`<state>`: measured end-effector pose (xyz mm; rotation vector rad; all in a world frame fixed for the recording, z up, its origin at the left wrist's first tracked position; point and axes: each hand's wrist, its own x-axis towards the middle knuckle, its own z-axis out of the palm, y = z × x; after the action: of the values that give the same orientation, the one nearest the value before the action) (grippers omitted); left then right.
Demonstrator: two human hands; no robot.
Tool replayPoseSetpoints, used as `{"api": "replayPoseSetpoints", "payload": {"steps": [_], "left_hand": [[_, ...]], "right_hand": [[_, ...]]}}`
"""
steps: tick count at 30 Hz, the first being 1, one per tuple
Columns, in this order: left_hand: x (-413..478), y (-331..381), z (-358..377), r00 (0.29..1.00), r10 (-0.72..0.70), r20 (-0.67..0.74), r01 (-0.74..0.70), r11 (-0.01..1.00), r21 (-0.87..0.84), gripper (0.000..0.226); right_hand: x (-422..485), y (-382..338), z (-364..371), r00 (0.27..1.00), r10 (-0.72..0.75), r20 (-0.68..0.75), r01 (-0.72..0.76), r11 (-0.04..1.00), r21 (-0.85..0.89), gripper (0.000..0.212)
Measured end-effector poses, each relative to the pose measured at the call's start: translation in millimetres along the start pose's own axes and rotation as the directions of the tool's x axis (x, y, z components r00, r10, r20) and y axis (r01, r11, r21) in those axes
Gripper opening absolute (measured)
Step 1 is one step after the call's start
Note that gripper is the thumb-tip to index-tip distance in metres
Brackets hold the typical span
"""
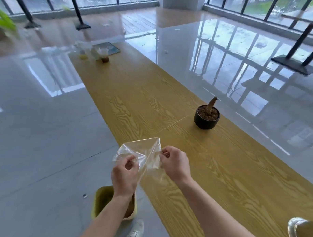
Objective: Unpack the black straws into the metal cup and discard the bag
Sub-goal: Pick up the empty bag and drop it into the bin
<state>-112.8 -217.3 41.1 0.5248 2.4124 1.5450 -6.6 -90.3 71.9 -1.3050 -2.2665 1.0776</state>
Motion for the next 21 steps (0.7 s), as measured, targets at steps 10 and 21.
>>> {"api": "replayPoseSetpoints", "payload": {"steps": [10, 21], "left_hand": [[13, -58, -96, 0.982, -0.099, -0.164, 0.106, 0.994, 0.034, 0.014], [63, -218, -151, 0.968, -0.251, 0.023, 0.233, 0.924, 0.302, 0.029]], "right_hand": [[-15, -70, 97, 0.965, -0.188, 0.183, 0.208, 0.973, -0.099, 0.013], [-28, -57, 270, 0.935, -0.233, 0.268, 0.32, 0.88, -0.35, 0.021]]}}
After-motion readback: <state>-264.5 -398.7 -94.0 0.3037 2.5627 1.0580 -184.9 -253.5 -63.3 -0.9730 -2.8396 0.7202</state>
